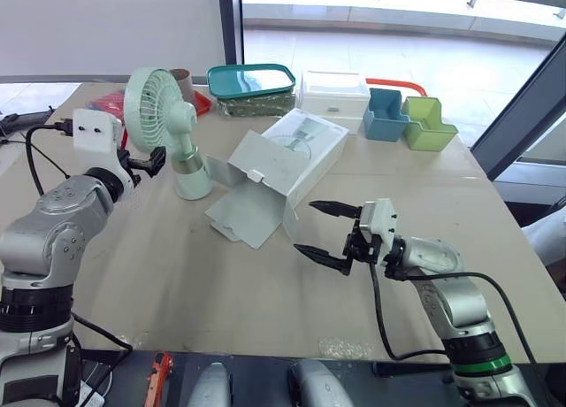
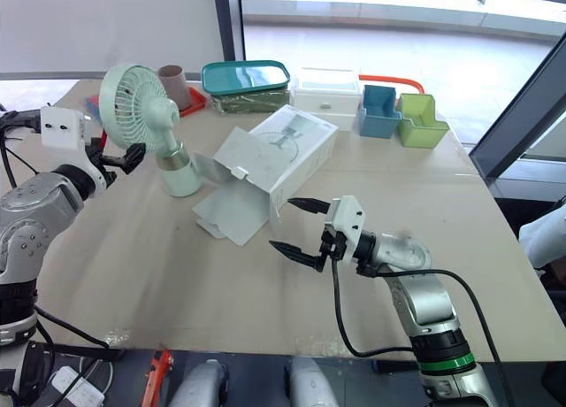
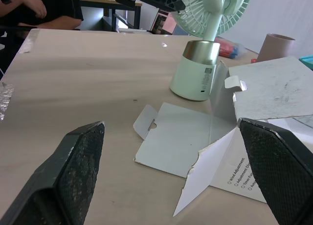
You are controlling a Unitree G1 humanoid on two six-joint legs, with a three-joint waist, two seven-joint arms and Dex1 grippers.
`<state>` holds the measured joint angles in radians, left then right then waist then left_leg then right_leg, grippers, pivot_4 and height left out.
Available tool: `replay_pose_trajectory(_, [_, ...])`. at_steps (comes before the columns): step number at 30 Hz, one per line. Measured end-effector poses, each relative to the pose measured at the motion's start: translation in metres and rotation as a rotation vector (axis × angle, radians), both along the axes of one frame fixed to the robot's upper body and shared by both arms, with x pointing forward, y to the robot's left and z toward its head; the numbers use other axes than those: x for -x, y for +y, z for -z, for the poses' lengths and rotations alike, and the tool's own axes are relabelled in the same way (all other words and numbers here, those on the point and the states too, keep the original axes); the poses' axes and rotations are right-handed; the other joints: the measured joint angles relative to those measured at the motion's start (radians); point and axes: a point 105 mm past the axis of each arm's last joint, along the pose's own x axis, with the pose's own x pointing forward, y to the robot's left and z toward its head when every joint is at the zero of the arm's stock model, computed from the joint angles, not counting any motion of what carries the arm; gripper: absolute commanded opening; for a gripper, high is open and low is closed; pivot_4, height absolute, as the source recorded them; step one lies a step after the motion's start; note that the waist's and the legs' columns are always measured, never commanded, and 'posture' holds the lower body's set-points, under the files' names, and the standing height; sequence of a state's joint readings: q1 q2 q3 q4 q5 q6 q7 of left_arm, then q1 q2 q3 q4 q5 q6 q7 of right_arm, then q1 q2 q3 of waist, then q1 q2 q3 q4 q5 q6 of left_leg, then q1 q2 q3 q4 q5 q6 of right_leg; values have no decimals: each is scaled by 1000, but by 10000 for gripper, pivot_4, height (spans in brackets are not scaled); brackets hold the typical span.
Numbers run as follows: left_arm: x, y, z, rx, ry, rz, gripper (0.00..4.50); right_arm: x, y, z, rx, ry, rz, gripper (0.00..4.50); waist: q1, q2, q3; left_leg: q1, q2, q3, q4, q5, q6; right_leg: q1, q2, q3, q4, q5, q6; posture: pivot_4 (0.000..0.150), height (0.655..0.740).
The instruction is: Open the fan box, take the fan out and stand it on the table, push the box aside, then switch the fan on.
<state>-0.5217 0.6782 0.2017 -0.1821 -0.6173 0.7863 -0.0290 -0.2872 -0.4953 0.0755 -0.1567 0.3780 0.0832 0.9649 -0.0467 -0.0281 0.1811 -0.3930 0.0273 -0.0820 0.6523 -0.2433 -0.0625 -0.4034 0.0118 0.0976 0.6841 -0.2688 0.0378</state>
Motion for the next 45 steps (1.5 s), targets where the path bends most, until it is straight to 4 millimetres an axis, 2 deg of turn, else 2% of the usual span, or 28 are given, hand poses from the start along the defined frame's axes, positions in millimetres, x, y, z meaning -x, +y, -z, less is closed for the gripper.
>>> replay_pose_trajectory(11, [2,-1,2,-42,-1,30,44642,-1,-1,0,3,-1,8,45000,-1,0,0,0,0,0,0,0,0,0,0,0,0,0,0,1500,7400])
replay_pose_trajectory(15, [15,-13,9,-48,-28,146,44642,-1,-2,0,6,1,19,45000,0,0,0,0,0,0,-1,0,0,-1,0,0,0,0,0,1500,7400])
replay_pose_trajectory(18, [24,-8,4,-60,-75,152,44642,-2,-3,2,11,3,34,45000,-1,0,0,0,0,1,-1,0,0,-1,0,1,0,0,0,1500,7400])
replay_pose_trajectory(20, [40,-4,6,-52,-133,170,44642,-2,-3,3,9,11,44,45000,-4,0,0,0,1,2,-1,0,0,-1,0,2,-1,0,-1,1500,7400])
replay_pose_trajectory(22, [47,-4,8,-61,-154,181,44642,-2,-3,4,8,17,53,45000,-1,0,0,0,1,1,-1,0,0,-2,0,1,-1,0,-1,1500,7400])
replay_pose_trajectory(28, [81,-1,10,-235,-283,206,44642,0,-2,7,11,28,72,45000,0,0,0,0,1,3,-1,0,0,-1,0,3,-1,-1,-1,1500,7400])
replay_pose_trajectory(30, [89,-8,17,-287,-287,256,44642,-1,-2,8,14,33,81,45000,0,0,0,1,1,3,-1,0,0,-1,0,3,-1,-1,-1,1500,7400])
replay_pose_trajectory(31, [95,-22,27,-305,-278,340,44642,-1,-2,9,14,37,92,45000,0,0,0,1,1,4,-1,0,0,-1,0,3,-1,-1,-1,1500,7400])
replay_pose_trajectory(33, [100,-37,41,-279,-235,443,44642,-1,0,9,17,38,99,45000,0,0,0,1,1,4,-1,0,0,-1,0,3,-1,-1,0,1500,7400])
replay_pose_trajectory(34, [100,-38,41,-277,-234,447,44642,-1,0,9,17,38,99,45000,-1,0,0,1,1,4,-1,0,0,-1,0,3,-1,-1,0,1500,7400])
replay_pose_trajectory(35, [103,-46,50,-257,-200,504,44642,-1,2,9,16,38,104,45000,-1,0,0,1,1,4,-1,0,0,-1,0,3,-1,-1,0,1500,7400])
replay_pose_trajectory(36, [108,-62,71,-223,-100,641,44642,-1,8,11,17,44,109,45000,-1,0,0,1,1,4,-1,0,0,-1,1,3,-1,-1,0,1500,7400])
replay_pose_trajectory(37, [108,-64,74,-216,-86,658,44642,-1,10,12,15,46,109,45000,-1,0,0,1,1,4,-1,0,0,-1,1,3,-1,-1,0,1500,7400])
replay_pose_trajectory(38, [110,-70,86,-186,-37,720,44642,-1,13,14,8,59,120,45000,-2,0,0,1,1,4,-1,0,0,-2,1,3,-1,-1,-1,1500,7400])
replay_pose_trajectory(42, [100,-74,93,-205,-12,809,44642,-5,21,15,-9,74,174,45000,-2,0,0,1,1,4,-1,0,0,-2,1,3,-1,-1,-1,1500,7400])
replay_pose_trajectory(45, [96,-73,109,-223,49,872,44642,-11,26,20,-12,100,246,45000,-3,0,0,0,1,5,-2,-1,1,-2,1,4,-1,-2,-1,1500,7400])
